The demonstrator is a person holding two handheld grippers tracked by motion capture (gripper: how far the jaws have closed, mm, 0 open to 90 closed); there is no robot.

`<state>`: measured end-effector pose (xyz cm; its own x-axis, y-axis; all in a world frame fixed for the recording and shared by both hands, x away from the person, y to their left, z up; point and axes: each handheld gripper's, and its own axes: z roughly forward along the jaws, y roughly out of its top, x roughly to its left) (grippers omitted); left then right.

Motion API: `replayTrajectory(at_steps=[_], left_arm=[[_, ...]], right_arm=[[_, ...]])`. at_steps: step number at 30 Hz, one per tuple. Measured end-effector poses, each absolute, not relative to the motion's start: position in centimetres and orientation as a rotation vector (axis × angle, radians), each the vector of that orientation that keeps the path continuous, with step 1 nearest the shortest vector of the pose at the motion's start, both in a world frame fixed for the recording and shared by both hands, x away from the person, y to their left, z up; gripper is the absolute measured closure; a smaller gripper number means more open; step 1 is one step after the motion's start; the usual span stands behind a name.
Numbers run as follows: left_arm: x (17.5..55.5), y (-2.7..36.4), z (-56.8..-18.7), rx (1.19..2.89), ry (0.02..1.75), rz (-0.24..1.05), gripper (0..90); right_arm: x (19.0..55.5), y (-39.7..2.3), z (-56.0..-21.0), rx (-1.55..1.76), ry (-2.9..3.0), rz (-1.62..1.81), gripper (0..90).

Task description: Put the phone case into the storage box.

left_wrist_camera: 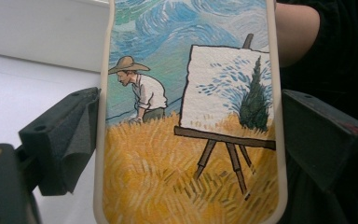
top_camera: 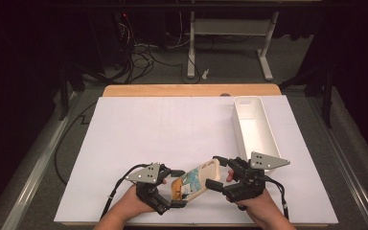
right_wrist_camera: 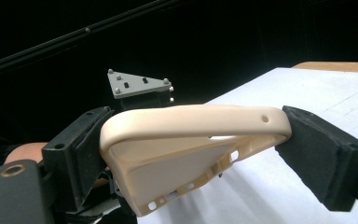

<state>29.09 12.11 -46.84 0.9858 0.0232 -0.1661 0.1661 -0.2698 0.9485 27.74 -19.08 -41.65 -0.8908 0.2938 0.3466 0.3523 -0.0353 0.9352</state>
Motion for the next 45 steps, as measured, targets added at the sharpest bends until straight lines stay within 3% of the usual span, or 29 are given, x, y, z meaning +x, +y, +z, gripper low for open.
replayTrajectory(at_steps=[10,24,45], left_arm=[[29.1,12.0,-46.7,1.844,0.156,-0.142,0.9],[29.2,13.0,-46.0,1.817,0.185,-0.097,0.4],[29.2,18.1,-46.2,1.859,0.475,0.143,0.1]], right_arm=[[27.8,-19.2,-41.6,-0.725,-2.150,-2.112,13.3],[27.7,-19.4,-41.5,-0.737,-2.167,-2.121,13.3],[27.6,-20.2,-41.1,-0.774,-2.232,-2.161,13.3]])
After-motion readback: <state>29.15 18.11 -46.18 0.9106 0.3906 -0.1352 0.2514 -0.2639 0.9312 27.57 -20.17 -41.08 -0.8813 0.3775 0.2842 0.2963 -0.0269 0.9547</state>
